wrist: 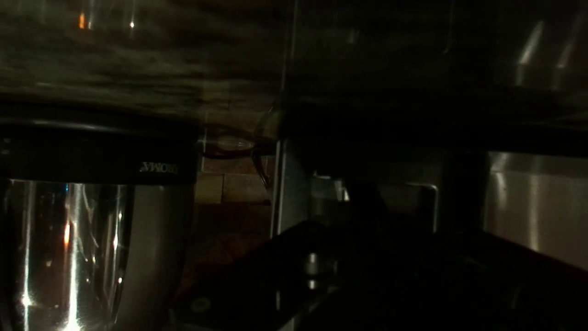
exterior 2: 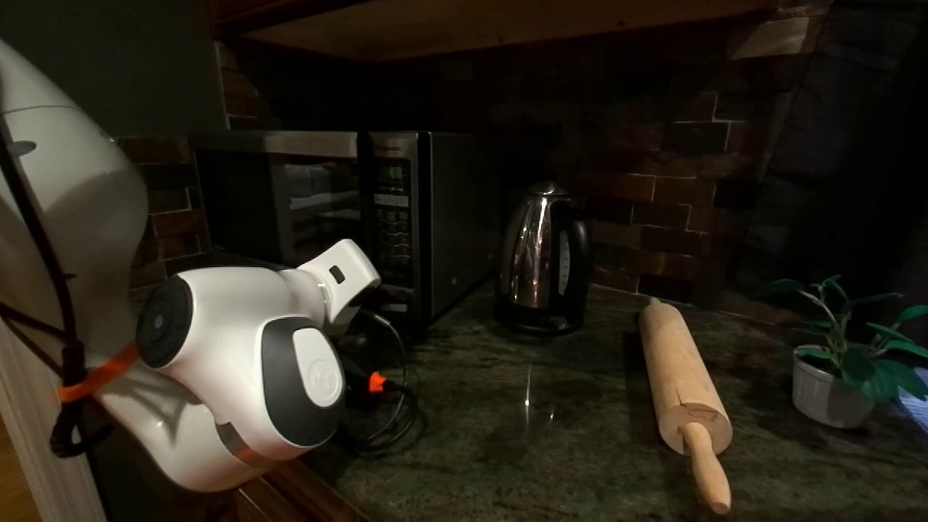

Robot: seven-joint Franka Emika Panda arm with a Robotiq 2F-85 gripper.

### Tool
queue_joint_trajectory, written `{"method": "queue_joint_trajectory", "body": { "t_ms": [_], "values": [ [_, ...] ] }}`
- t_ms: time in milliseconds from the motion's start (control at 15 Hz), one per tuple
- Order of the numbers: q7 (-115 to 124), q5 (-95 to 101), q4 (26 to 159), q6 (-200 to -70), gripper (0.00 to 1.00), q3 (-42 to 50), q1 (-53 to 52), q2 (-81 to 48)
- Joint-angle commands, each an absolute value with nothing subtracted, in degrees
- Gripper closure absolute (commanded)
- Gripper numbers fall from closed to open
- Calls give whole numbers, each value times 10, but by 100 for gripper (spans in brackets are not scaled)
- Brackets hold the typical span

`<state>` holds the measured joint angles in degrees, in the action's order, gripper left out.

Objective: Open the microwave door.

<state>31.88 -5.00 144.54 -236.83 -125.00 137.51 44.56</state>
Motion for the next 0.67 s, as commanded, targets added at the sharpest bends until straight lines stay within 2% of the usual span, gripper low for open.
{"method": "queue_joint_trajectory", "body": {
  "t_ms": [0,600],
  "values": [
    [300,12,1464,-2265,100,-1219,1345,344],
    [300,22,1491,-2271,100,-1216,1328,330]
  ]
}}
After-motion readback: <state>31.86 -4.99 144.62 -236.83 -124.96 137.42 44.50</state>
